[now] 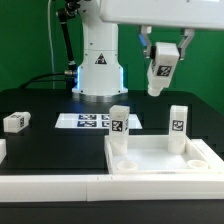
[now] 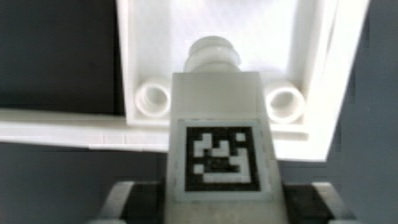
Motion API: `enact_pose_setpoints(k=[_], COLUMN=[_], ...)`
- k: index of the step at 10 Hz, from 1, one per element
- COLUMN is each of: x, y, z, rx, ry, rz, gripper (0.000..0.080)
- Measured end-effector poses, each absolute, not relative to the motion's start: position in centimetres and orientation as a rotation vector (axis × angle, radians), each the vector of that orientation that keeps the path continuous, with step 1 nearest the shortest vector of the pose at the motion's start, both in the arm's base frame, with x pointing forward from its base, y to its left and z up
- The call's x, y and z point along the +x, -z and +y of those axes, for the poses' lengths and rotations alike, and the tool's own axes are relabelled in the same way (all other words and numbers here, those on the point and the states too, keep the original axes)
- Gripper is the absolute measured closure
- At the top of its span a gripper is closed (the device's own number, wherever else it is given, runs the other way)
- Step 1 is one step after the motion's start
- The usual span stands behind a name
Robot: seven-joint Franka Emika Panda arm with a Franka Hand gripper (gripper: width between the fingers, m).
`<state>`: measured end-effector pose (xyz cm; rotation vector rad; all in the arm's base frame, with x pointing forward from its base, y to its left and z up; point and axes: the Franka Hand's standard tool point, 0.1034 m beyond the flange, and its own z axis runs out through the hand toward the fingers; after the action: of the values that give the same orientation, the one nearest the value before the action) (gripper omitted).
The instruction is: Assemble square table
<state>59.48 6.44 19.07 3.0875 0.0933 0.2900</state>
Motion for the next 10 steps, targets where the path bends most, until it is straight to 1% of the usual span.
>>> enact_pose_setpoints(k=[3,4,5,6,7,9,10], x=[59.7,60.0,59.5,59.5,60.2,60.4,60.5], y=[-18.7,-18.8,-17.6,-15.9,-15.0,-14.0,-14.2], z=[6.4,6.7,7.8,8.7,9.8,12.7,12.3], rx=[3.064,3.04,3.016,3.014,3.019,3.06,3.046], ry=[-0.551,-0.706,-0.851,-0.874,-0.876,-0.834,-0.84], rz=[0.099,0.102,0.11,0.12,0.133,0.093,0.127], gripper=[0.0509,0.0509,0.0509,0.0509,0.0509,0.0509,0.0509])
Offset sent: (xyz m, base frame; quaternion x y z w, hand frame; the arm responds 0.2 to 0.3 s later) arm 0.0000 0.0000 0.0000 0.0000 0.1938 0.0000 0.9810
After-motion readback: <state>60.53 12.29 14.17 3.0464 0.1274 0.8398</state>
